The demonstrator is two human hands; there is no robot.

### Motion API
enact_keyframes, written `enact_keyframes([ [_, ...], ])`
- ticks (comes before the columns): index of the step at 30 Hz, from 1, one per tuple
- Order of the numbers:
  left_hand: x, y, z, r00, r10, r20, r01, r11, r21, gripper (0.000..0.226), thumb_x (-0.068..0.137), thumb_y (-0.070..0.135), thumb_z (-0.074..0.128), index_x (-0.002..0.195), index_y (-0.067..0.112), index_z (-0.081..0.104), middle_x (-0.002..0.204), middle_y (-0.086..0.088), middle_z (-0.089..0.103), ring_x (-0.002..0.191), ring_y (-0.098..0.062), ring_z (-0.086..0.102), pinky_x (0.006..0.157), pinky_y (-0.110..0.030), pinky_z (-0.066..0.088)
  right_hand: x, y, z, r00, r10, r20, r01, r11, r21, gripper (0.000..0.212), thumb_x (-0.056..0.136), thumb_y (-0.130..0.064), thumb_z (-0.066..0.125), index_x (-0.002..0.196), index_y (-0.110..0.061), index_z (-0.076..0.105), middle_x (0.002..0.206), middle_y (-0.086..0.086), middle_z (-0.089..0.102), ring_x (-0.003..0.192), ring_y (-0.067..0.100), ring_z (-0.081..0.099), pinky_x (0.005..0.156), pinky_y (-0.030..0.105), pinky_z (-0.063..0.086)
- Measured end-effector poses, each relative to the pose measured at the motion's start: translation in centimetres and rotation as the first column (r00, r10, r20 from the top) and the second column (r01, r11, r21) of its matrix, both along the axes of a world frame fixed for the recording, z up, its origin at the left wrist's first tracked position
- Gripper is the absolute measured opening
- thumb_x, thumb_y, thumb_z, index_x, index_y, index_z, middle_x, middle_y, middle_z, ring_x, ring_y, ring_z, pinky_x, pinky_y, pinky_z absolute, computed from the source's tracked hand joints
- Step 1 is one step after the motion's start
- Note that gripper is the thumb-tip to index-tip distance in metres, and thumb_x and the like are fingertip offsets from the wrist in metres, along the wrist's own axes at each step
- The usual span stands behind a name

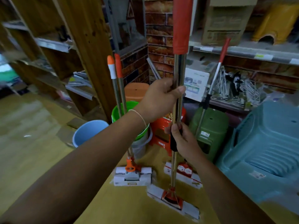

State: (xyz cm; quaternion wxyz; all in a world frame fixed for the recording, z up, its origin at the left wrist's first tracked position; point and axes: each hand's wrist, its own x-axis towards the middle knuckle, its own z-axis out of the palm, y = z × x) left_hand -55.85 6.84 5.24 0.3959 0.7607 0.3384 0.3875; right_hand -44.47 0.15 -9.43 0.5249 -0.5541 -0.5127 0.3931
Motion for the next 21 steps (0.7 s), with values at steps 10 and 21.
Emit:
enact_keyframes([
  [10, -10.9, -1.3, 1.3, 0.980, 0.111, 0.164, -0.105, 0.993, -0.044, 0.027, 0.094, 0.027, 0.064, 0.090, 0.001, 0.070, 0.089, -0.031, 0.068, 0.076, -0.018, 0.060, 0.071, -0.031, 0.045, -10.6, 0.9, 0.5, 0.976, 0.215, -0.033, -0.208, 0.969, 0.135, 0.041, 0.095, -0.048, 0.046, 0.092, -0.008, 0.055, 0.074, 0.005, 0.058, 0.068, 0.015, 0.058, 0.067, 0.024, 0.049],
  [21, -29.8, -3.0, 0.6, 0.956, 0.226, 0.185, -0.222, 0.974, -0.042, 0.017, 0.099, 0.017, 0.055, 0.084, 0.011, 0.061, 0.064, 0.014, 0.058, 0.063, -0.001, 0.052, 0.065, -0.021, 0.043, -29.1, 2.5, 0.8, 0.919, 0.394, 0.027, -0.393, 0.908, 0.146, 0.052, 0.090, -0.065, 0.046, 0.088, -0.014, 0.055, 0.069, 0.004, 0.060, 0.065, 0.013, 0.058, 0.067, 0.029, 0.047],
])
